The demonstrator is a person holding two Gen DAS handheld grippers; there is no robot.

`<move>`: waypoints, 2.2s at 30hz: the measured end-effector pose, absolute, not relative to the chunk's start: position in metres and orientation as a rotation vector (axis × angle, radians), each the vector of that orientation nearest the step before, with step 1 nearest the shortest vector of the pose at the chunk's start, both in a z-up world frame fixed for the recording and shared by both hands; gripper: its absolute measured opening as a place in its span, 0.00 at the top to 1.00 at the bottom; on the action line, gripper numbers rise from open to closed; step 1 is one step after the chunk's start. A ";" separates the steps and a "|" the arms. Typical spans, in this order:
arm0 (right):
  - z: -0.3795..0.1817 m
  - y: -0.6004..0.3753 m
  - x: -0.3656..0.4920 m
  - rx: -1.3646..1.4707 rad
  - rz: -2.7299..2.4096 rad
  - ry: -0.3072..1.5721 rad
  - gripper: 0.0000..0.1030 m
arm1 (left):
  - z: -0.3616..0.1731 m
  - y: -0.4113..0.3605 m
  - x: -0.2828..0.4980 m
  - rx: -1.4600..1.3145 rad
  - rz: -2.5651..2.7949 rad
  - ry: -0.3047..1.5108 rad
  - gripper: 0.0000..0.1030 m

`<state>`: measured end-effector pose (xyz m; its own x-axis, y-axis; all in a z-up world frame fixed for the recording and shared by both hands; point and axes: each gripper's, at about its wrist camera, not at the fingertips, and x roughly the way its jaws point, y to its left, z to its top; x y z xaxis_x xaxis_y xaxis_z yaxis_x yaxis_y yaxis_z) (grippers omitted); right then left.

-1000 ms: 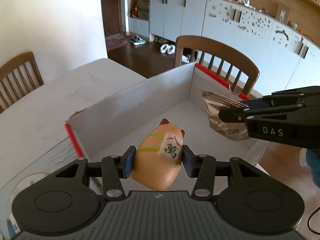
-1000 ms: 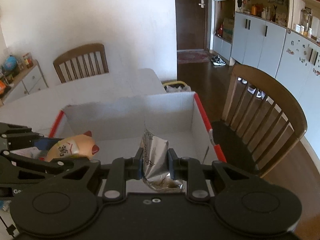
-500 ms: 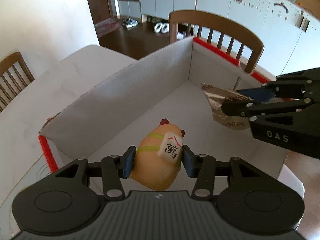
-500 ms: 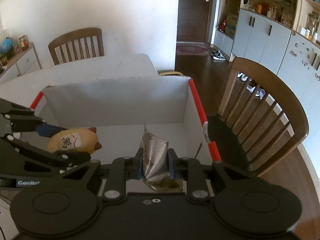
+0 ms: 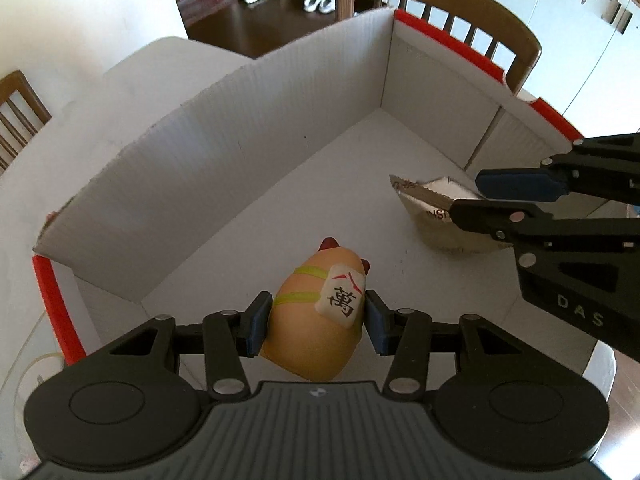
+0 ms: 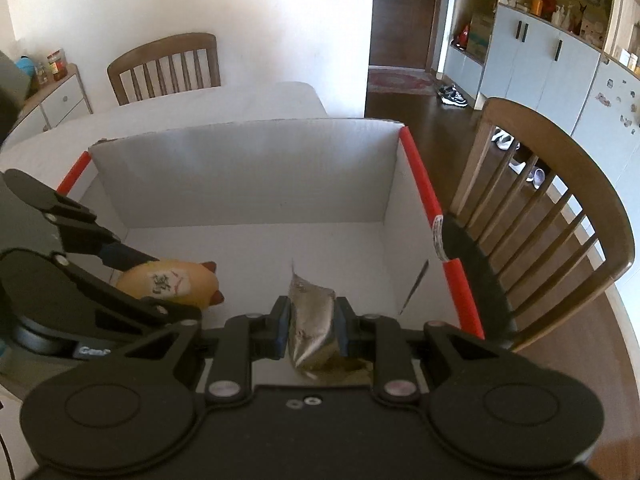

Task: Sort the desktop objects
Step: 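Open the left tool to drop the figurine while the right tool releases the foil packet, then withdraw both tools from the shoebox back over the snack pile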

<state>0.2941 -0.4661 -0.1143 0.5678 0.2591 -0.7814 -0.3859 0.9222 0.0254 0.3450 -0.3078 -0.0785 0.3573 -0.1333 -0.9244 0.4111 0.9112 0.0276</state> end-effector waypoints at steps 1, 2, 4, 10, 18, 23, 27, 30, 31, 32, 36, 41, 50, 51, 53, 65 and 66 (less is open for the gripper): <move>-0.114 -0.466 0.293 -0.157 0.386 0.893 0.79 | -0.080 -0.308 0.346 0.275 -0.356 1.166 0.53; -0.114 -0.467 0.293 -0.156 0.390 0.897 0.78 | -0.082 -0.307 0.346 0.275 -0.355 1.179 0.53; -0.114 -0.467 0.294 -0.142 0.394 0.909 0.78 | -0.083 -0.305 0.346 0.268 -0.352 1.196 0.53; -0.112 -0.474 0.300 -0.071 0.405 0.949 0.72 | -0.086 -0.302 0.342 0.278 -0.354 1.231 0.51; -0.108 -0.477 0.300 -0.033 0.415 0.975 0.62 | -0.078 -0.296 0.336 0.260 -0.357 1.211 0.36; -0.099 -0.476 0.297 -0.030 0.416 0.957 0.52 | -0.067 -0.291 0.329 0.223 -0.373 1.176 0.36; -0.092 -0.477 0.293 -0.027 0.418 0.947 0.49 | -0.060 -0.297 0.330 0.201 -0.373 1.150 0.36; -0.088 -0.477 0.290 -0.022 0.419 0.951 0.49 | -0.054 -0.294 0.326 0.190 -0.372 1.128 0.36; -0.087 -0.477 0.289 -0.022 0.421 0.950 0.49 | -0.051 -0.292 0.324 0.182 -0.373 1.121 0.36; -0.085 -0.476 0.287 -0.023 0.423 0.948 0.49 | -0.048 -0.290 0.321 0.173 -0.375 1.114 0.36; -0.077 -0.473 0.281 -0.031 0.423 0.933 0.46 | -0.040 -0.287 0.314 0.153 -0.380 1.080 0.36; -0.068 -0.470 0.272 -0.042 0.426 0.923 0.42 | -0.029 -0.281 0.303 0.122 -0.385 1.040 0.36; -0.046 -0.464 0.254 -0.012 0.432 0.887 0.38 | -0.008 -0.268 0.274 0.097 -0.407 0.967 0.36; -0.043 -0.463 0.252 -0.010 0.436 0.880 0.38 | -0.006 -0.265 0.270 0.093 -0.405 0.957 0.36; -0.038 -0.461 0.247 -0.012 0.445 0.867 0.37 | -0.001 -0.261 0.263 0.091 -0.406 0.932 0.36; -0.025 -0.451 0.224 0.014 0.432 0.826 0.35 | 0.010 -0.233 0.225 0.065 -0.403 0.858 0.36; -0.025 -0.450 0.222 0.017 0.430 0.824 0.34 | 0.010 -0.230 0.222 0.063 -0.399 0.854 0.36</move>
